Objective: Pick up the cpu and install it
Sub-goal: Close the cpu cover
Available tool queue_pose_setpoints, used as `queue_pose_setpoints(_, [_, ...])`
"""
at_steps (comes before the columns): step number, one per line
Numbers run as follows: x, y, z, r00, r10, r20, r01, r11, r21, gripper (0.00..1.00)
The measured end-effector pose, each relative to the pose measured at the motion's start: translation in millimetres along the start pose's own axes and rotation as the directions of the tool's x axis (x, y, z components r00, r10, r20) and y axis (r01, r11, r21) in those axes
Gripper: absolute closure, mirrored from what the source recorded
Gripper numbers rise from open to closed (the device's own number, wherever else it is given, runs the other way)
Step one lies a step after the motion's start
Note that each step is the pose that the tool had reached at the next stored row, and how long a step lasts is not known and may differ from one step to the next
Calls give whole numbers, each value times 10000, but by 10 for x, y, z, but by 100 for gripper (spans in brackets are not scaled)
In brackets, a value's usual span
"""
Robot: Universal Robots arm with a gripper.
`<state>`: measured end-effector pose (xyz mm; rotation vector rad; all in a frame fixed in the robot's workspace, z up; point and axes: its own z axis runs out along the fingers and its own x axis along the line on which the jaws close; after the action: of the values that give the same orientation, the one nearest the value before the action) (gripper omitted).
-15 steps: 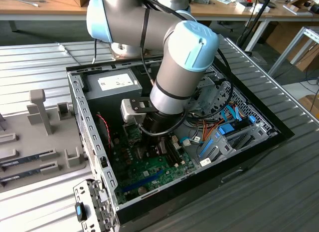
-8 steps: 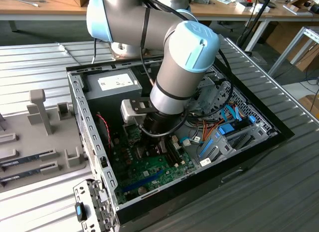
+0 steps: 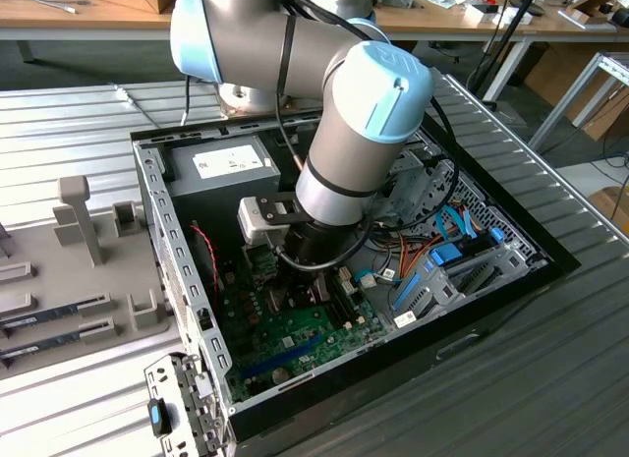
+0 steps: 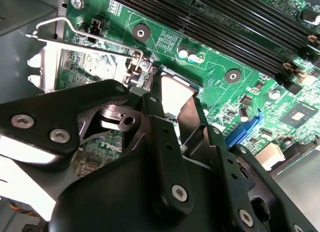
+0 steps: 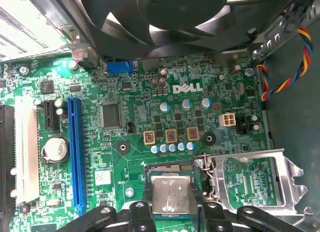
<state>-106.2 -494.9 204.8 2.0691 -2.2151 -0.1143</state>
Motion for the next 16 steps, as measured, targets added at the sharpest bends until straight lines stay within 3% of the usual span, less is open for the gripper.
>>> queue_pose_setpoints(6, [1, 0, -1, 10000, 3, -3, -3, 10000, -2, 61])
queue_pose_setpoints(8, [1, 0, -1, 10000, 4, -2, -4, 10000, -1, 72])
queue_pose_setpoints(9, [0, 0, -1, 10000, 5, -1, -5, 10000, 0, 72])
queue_pose_setpoints(11, [0, 0, 0, 10000, 6, 1, -6, 10000, 0, 89])
queue_pose_setpoints(12, [0, 0, 0, 10000, 8, 1, -8, 10000, 0, 89])
queue_pose_setpoints(13, [0, 0, 0, 10000, 10, 2, -10, 10000, -1, 77])
queue_pose_setpoints(16, [0, 0, 0, 10000, 12, 1, -12, 10000, 0, 64])
